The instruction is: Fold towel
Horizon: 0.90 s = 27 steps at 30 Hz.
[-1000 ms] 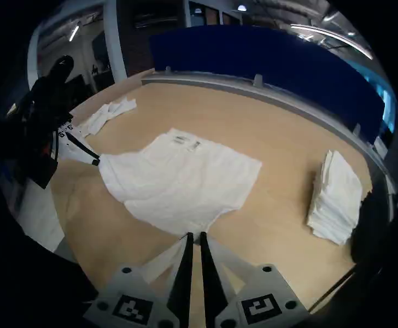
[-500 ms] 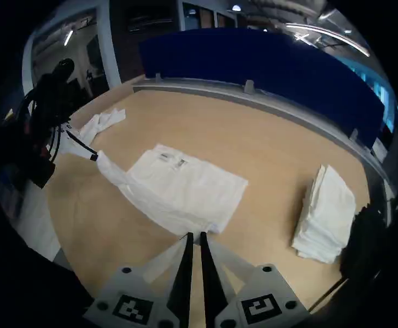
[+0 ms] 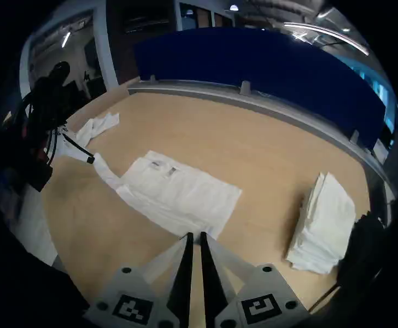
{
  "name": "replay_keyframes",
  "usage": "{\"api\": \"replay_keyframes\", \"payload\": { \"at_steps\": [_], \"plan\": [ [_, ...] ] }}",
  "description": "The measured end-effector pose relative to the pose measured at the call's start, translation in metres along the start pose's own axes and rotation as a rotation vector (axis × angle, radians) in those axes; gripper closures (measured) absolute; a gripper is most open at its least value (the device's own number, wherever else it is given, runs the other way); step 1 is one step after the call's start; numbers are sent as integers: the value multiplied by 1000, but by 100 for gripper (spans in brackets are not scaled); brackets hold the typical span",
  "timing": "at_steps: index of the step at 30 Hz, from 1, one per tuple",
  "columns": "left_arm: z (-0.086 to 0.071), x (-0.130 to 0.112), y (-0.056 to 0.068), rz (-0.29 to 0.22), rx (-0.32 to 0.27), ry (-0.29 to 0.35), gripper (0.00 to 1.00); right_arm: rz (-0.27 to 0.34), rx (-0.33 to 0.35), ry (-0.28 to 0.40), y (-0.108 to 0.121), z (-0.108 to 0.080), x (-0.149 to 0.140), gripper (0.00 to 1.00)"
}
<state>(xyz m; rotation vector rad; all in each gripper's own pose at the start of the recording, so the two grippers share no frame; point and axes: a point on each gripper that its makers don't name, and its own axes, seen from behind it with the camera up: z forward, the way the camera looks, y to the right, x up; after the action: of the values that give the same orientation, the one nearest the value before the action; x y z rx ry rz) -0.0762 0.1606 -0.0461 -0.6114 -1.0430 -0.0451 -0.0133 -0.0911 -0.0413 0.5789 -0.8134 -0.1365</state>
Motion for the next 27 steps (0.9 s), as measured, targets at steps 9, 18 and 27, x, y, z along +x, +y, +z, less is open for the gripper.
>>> {"api": "replay_keyframes", "payload": {
  "at_steps": [9,18,27],
  "plan": [
    [27,24,-24,-7,23,-1,92,6,-23,-13,24,35,14,91],
    [69,49,-51,-33,38,-15,92,54,-35,-49,51,78,14,91],
    [90,45,-62,-48,47,-33,92,71,-45,-62,59,96,9,90]
  ]
}}
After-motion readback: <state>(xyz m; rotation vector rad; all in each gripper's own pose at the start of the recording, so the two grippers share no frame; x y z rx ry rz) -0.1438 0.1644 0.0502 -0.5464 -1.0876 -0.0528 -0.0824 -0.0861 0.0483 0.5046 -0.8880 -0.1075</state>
